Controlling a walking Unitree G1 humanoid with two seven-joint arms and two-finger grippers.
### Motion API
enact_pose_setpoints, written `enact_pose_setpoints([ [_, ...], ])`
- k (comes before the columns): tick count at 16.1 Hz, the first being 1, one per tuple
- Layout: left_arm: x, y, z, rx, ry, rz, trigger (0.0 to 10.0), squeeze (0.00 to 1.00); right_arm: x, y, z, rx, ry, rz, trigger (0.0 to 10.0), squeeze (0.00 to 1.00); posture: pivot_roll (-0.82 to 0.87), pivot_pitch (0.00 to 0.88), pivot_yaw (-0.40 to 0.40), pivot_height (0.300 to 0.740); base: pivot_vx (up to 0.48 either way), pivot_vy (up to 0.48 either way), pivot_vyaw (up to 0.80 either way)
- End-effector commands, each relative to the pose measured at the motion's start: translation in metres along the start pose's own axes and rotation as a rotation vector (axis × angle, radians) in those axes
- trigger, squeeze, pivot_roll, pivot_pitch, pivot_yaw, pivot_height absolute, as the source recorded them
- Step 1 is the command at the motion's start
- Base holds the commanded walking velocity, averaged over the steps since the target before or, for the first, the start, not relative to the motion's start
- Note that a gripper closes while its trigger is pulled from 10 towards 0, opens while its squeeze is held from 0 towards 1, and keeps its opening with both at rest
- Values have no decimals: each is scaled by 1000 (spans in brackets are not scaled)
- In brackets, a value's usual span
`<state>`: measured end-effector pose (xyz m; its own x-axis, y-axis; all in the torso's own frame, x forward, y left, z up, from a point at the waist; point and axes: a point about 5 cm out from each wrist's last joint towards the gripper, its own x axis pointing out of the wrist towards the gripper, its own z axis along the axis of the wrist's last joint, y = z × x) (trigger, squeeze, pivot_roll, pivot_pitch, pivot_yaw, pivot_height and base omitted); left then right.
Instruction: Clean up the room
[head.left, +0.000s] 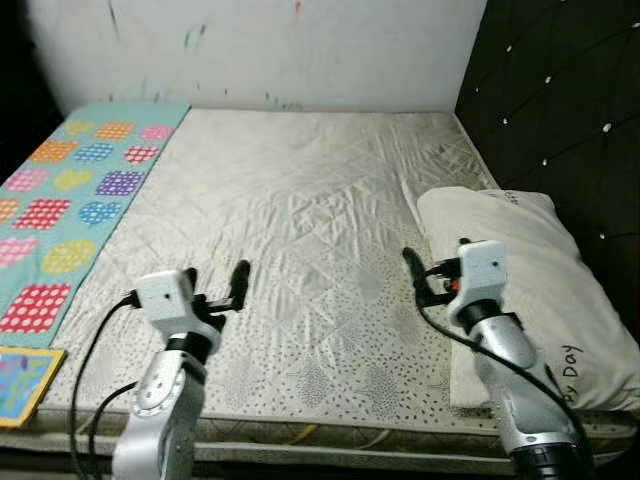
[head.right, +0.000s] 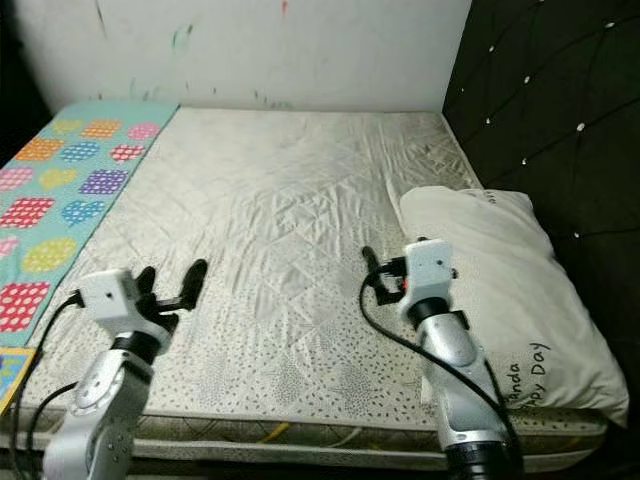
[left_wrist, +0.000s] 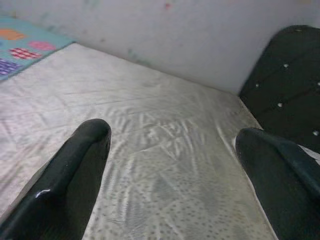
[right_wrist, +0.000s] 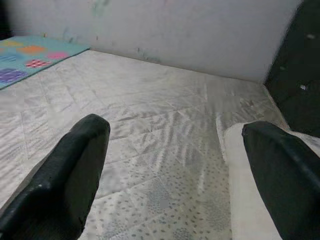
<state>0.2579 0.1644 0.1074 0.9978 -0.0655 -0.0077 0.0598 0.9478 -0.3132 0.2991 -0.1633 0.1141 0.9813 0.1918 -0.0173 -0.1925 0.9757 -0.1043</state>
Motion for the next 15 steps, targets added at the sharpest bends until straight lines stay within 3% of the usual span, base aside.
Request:
enact_pose_setpoints([
  [1,1,2,2,14,3,9,10000,0,4,2,7,-12,-20,9,10000,0,-170,26,-4,740,0,0,0],
  [3,1,-1,3,6,-7,-4,10000,0,5,10,5,-4,-18,26,10000,0,-166,21,1,740,0,0,0],
  [5,1,-2,2,-7,-1,-4,10000,0,5,16,2,-18,-11,54,10000,0,-174,20,-8,740,0,437,0],
  [11,1,1,-5,-13,17,31,10000,0,3,12,-5,20,20,33,10000,0,-180,4,-12,740,0,480,0],
  [15,0,4,-5,-1,23,44,10000,0,4,18,-10,37,30,45,10000,0,-167,0,-8,740,0,480,0],
])
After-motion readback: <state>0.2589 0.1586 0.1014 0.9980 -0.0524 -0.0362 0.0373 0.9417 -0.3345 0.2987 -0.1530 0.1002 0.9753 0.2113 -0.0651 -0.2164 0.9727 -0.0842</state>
